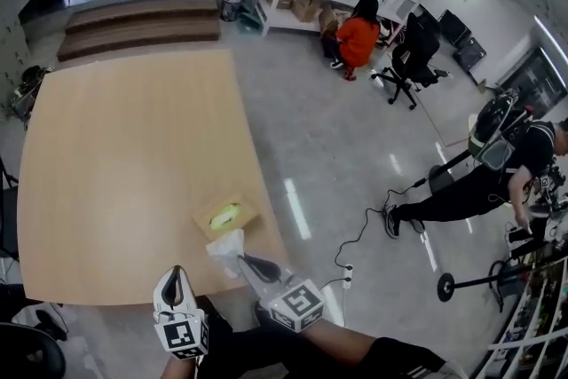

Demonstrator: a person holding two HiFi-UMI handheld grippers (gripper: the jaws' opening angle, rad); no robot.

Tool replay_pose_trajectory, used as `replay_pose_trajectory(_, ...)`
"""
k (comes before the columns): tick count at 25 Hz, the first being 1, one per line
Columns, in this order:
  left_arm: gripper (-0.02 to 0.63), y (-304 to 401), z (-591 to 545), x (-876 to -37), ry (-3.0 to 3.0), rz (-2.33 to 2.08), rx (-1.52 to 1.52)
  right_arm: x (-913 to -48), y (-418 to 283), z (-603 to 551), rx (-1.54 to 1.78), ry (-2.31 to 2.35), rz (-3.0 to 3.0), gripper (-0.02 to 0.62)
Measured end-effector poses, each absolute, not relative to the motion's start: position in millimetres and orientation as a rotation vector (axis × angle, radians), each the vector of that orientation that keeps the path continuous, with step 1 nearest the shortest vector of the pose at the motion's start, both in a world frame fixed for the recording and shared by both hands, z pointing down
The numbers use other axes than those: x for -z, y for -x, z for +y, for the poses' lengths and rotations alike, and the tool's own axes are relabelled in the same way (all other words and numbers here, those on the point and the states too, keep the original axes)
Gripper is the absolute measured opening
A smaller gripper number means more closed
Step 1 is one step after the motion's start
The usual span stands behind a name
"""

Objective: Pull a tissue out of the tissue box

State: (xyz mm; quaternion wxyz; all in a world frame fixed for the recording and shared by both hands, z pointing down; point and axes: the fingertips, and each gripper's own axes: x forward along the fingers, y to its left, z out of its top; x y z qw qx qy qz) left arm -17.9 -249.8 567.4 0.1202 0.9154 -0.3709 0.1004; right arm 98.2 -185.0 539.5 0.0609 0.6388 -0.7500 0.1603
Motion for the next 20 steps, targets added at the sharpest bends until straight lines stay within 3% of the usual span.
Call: replay_pose_trajectory(20,0.018,-12.2,-124.6,-510.1,-2.561,-1.421,-0.362,-518.8,-112.5,-96.1,-0.42,-1.68,-2.571,-0.003)
